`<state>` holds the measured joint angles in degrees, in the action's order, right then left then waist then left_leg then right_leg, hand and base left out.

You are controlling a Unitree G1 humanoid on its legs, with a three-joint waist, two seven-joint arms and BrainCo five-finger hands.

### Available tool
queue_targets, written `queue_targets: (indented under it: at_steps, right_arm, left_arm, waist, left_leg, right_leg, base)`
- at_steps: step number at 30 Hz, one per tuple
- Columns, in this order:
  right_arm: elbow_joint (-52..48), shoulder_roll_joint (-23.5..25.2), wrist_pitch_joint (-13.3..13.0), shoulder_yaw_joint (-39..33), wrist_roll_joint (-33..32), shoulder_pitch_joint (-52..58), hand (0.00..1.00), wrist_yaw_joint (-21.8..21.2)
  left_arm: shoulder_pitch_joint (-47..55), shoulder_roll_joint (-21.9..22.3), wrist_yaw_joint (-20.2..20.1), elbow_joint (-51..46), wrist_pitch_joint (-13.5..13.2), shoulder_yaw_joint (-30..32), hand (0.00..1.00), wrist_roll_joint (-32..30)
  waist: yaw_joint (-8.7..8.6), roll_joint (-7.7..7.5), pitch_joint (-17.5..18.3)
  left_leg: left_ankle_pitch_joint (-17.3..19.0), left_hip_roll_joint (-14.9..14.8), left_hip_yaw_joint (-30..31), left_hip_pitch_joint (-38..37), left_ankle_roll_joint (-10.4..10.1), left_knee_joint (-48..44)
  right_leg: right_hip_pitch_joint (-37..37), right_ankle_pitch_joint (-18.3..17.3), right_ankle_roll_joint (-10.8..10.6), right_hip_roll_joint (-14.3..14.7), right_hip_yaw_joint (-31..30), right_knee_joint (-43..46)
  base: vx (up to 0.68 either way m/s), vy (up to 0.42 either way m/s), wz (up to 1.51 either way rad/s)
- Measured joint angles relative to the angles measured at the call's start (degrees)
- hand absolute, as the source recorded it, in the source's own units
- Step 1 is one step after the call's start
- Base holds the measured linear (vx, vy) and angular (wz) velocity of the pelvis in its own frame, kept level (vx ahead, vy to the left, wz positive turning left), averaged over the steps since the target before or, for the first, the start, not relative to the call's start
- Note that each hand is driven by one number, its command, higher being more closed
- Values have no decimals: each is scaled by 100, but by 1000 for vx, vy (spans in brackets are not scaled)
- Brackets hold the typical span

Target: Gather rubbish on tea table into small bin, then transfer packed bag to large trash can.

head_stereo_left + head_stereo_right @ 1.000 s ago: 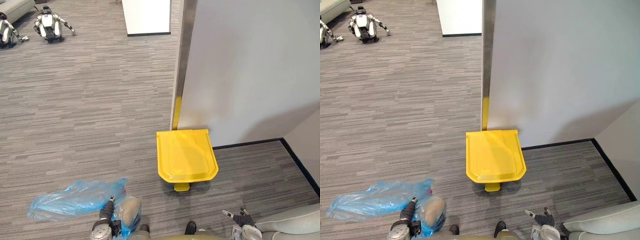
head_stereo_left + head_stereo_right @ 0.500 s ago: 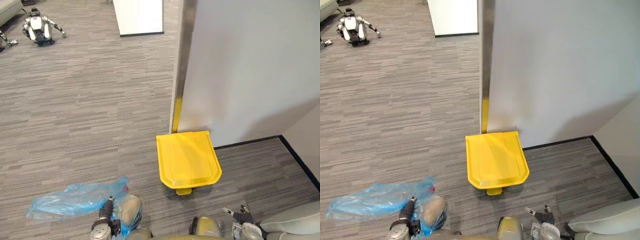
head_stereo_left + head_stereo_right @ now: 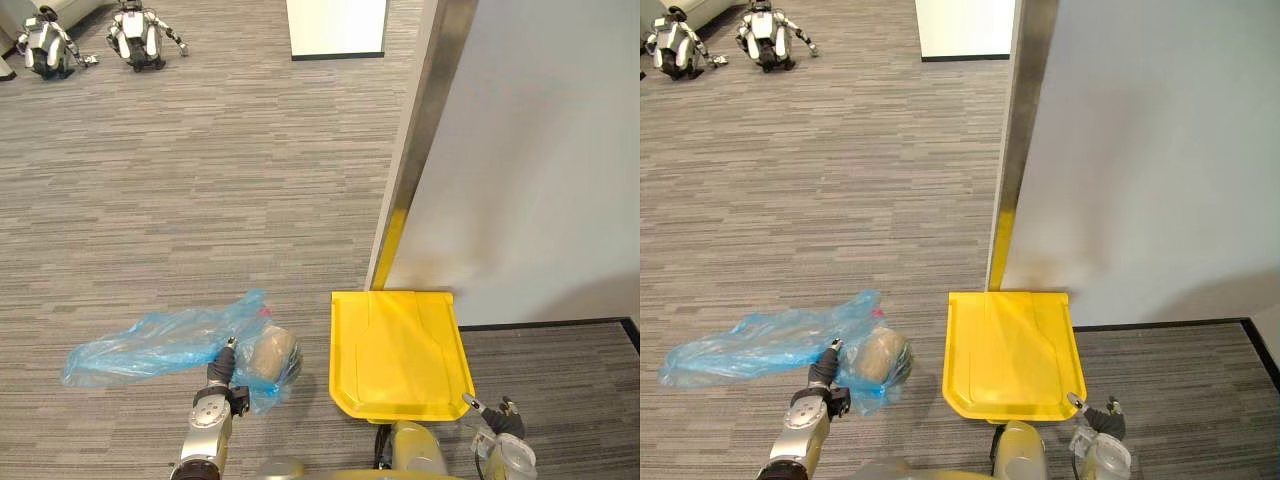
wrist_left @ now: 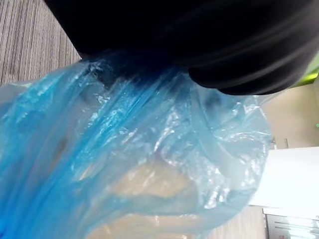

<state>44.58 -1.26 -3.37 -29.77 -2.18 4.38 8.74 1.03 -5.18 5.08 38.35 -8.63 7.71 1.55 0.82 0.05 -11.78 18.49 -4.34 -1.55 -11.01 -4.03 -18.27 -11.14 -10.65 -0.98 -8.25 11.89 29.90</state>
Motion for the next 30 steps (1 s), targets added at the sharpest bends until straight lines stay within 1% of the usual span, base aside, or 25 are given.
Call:
queue_targets:
  at_steps: [1,3,5,10,12,16,18,19,20,21,22,23,24,25,26,27,28,29,30]
  right_arm:
    - [14,72,2,11,-1,5,0,0]
    - [56,101,7,38,-1,49,0,-1]
    - [86,99,9,40,0,119,0,0]
    - [88,93,9,54,1,191,0,2]
    - [88,93,9,62,1,229,0,2]
    - [87,90,8,191,5,217,0,4]
    - [87,101,8,332,8,237,0,3]
    - [87,104,8,385,7,279,0,2]
    - [88,109,9,385,7,299,0,1]
    - [79,114,5,405,9,261,0,5]
    - [95,134,10,452,10,361,0,3]
    - [135,135,11,487,13,410,0,2]
    - [196,137,14,528,17,439,0,0]
    - [198,136,7,551,34,431,0,0]
    - [200,135,0,550,47,412,0,0]
    - [253,111,-3,535,52,377,0,0]
    - [276,39,-3,510,57,332,0,4]
    - [363,-26,-31,507,56,250,0,10]
    - [533,-130,-34,515,55,101,0,9]
  left_arm:
    - [54,69,-1,11,1,-4,100,-1]
    - [133,85,0,52,12,-12,100,-3]
    - [257,84,1,53,26,-11,100,-2]
    - [354,85,2,178,79,-33,100,-2]
    - [430,85,1,177,81,-52,100,-1]
    - [458,86,3,175,81,-58,100,1]
    - [463,75,4,172,81,-80,100,1]
    - [459,85,6,152,82,-78,100,1]
    - [460,101,8,142,82,-69,100,2]
    - [495,183,21,58,72,-23,100,5]
    - [454,165,23,22,69,-37,100,6]
    - [467,167,23,22,71,-34,100,7]
    - [559,169,32,23,73,43,100,7]
    - [687,174,33,23,75,142,100,9]
    - [727,174,41,26,82,177,100,9]
    - [739,163,60,49,117,219,100,8]
    - [749,241,99,87,162,264,100,13]
    - [764,338,119,109,162,272,100,16]
    - [732,362,121,109,149,265,100,19]
  waist:
    - [-3,-50,30]
    - [-5,-94,70]
    - [4,-100,215]
    - [-1,-46,328]
    - [-1,-37,410]
    - [6,-70,409]
    - [2,-150,382]
    - [-8,-212,388]
    - [4,-210,412]
    - [-5,-93,437]
    - [-19,-187,397]
    - [3,-250,423]
    - [36,-331,485]
    - [39,-408,551]
    - [60,-429,564]
    - [135,-480,605]
    - [218,-302,654]
    - [322,-193,712]
    - [311,-149,707]
  left_leg:
    - [0,-21,-74,12,0,36]
    - [0,-52,-135,27,0,117]
    - [0,-81,-182,82,0,295]
    - [-10,-81,-203,121,-16,483]
    - [-86,-86,-225,94,-105,536]
    - [-120,-94,-306,15,-113,567]
    - [-135,-60,-327,55,-88,437]
    - [-167,-47,-365,227,-33,237]
    - [-213,-106,-415,315,42,192]
    - [-249,-251,-503,451,105,229]
    - [-258,-243,-499,545,109,186]
    - [-261,-243,-493,598,104,121]
    - [-266,-271,-493,720,94,-17]
    - [-307,-275,-508,845,22,-88]
    - [-329,-287,-521,916,-18,-118]
    - [-400,-365,-559,1040,-128,-157]
    - [-550,-470,-600,1086,-184,-38]
    - [-899,-538,-668,1236,-60,321]
    - [-1226,-542,-659,1394,-102,521]
  right_leg:
    - [-9,52,-34,36,-26,-79]
    - [-27,106,-50,90,-36,-197]
    - [-170,186,-30,151,-55,-266]
    - [-283,311,21,208,-55,-341]
    - [-247,372,46,217,-49,-399]
    - [-172,437,82,205,-55,-368]
    - [-199,527,16,160,-105,-309]
    - [-267,712,-67,129,-145,-324]
    - [-255,846,-201,183,-193,-517]
    - [-391,609,-112,204,-263,125]
    - [-479,265,-112,0,-336,1294]
    - [-466,169,-112,-61,-403,1732]
    - [-285,79,-184,-218,-468,2298]
    - [-8,41,-295,-399,-567,2394]
    - [134,-90,-423,-451,-595,2220]
    - [204,-277,-601,-339,-493,1777]
    - [291,-312,-623,-118,-451,1209]
    - [455,-319,-594,120,-453,348]
    - [538,-299,-505,226,-475,-332]
  base:
    - [-63,-1,-5]
    - [-79,-5,-4]
    - [-62,-9,-8]
    - [-50,-6,-4]
    - [-17,-7,-1]
    - [-61,-18,-1]
    - [-152,-30,3]
    - [-231,-28,3]
    - [-226,-10,8]
    - [-166,-21,31]
    - [-141,-34,35]
    - [-158,-77,31]
    - [-148,-132,2]
    - [-136,-153,-7]
    - [-125,-203,-21]
    - [-101,-169,-34]
    - [-104,-174,-51]
    - [-162,-203,-38]
    - [-171,-206,-22]
